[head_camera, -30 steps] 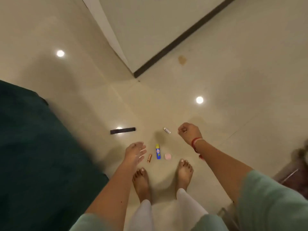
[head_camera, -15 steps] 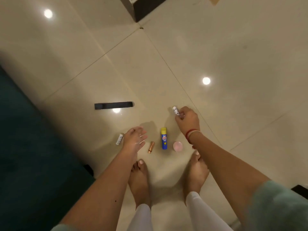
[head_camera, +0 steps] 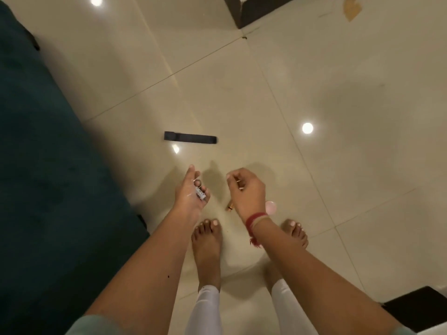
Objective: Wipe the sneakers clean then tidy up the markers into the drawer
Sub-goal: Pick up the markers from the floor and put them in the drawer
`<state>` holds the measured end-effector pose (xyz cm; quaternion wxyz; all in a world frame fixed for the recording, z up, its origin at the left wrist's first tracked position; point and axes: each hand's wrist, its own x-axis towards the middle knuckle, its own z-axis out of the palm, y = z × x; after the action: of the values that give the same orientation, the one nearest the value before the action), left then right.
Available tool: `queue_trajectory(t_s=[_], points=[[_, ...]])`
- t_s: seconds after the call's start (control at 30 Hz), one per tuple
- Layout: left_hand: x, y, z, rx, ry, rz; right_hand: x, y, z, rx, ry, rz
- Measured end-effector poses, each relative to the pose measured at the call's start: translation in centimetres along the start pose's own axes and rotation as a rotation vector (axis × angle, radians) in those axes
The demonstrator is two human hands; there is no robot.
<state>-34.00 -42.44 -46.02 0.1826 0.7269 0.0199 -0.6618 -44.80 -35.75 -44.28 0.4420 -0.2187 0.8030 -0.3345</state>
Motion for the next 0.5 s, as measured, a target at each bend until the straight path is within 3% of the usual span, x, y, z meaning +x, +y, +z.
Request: queue_trajectory(t_s=[0.07,0.2,0.33,0.4,0.5], points=[[1.4,0.6,-1.7,0.007,0.002,-0.025,3.0,0.4,1.0,-0.116,0.023,-0.071],[3.5,2.2,-4.2,-0.020,-0.013,-0.030,10.5,0.7,5.2,-0.606,-0.145,-0.313],[4.7,3.1,-5.6,-0.028,-0.054,0.034,14.0,0.8,8.7,-1.039,-0.042,-0.542],[4.8,3.5,-5.7,-0.043,-0.041,0.066,14.1,0.8,8.9,-1.027,-0.091,-0.502],[4.0,3.7,-4.6,-0.085,-0.037,0.102,12.4,0.3,8.1,-0.462,-0.198,-0.129]])
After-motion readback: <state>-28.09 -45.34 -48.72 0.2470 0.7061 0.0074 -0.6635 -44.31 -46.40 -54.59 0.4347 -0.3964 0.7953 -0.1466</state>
